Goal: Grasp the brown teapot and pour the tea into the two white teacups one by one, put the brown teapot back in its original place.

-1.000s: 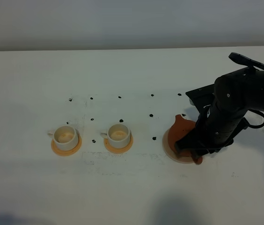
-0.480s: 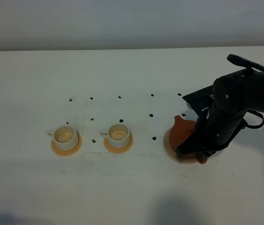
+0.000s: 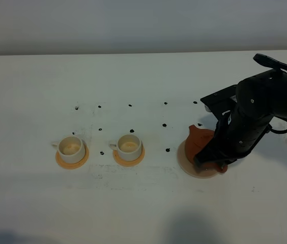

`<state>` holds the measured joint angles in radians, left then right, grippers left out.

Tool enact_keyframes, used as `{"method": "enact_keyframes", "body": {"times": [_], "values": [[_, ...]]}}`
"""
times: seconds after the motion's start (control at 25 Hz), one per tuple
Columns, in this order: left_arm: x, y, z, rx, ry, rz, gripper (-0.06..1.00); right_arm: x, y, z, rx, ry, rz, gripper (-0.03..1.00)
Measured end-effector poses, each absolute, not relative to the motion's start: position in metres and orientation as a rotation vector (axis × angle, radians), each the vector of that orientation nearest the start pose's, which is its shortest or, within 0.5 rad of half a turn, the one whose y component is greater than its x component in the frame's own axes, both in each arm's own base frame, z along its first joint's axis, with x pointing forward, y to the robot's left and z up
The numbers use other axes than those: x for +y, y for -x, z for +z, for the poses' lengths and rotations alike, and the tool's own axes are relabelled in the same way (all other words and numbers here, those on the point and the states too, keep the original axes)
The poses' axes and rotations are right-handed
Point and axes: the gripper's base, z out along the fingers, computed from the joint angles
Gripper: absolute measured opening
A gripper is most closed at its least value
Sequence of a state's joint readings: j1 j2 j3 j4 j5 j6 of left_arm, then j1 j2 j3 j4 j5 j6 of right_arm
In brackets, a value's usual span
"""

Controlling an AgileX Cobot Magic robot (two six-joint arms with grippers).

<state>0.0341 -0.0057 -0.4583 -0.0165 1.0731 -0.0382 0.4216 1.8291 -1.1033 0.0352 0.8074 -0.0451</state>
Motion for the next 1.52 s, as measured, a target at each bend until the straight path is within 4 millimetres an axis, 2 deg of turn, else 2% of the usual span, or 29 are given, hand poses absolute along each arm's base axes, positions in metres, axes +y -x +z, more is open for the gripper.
{"method": "enact_keyframes", "body": {"times": [0.6, 0.84, 1.04, 1.2, 1.52], "values": [[-0.001, 0.002, 0.265, 2.091, 0.075, -0.022, 0.54, 0.139, -0.306, 0.170, 2.897, 0.695, 0.074, 0.12], [-0.001, 0.002, 0.265, 2.091, 0.075, -0.022, 0.54, 0.138, -0.304, 0.166, 2.901, 0.697, 0.071, 0.12], [-0.001, 0.002, 0.265, 2.091, 0.075, -0.022, 0.54, 0.139, -0.302, 0.176, 2.859, 0.704, 0.076, 0.12], [-0.001, 0.002, 0.265, 2.091, 0.075, -0.022, 0.54, 0.149, -0.297, 0.185, 2.798, 0.770, 0.070, 0.12], [-0.001, 0.002, 0.265, 2.091, 0.075, -0.022, 0.54, 0.178, -0.286, 0.189, 2.700, 0.926, 0.064, 0.12]]}}
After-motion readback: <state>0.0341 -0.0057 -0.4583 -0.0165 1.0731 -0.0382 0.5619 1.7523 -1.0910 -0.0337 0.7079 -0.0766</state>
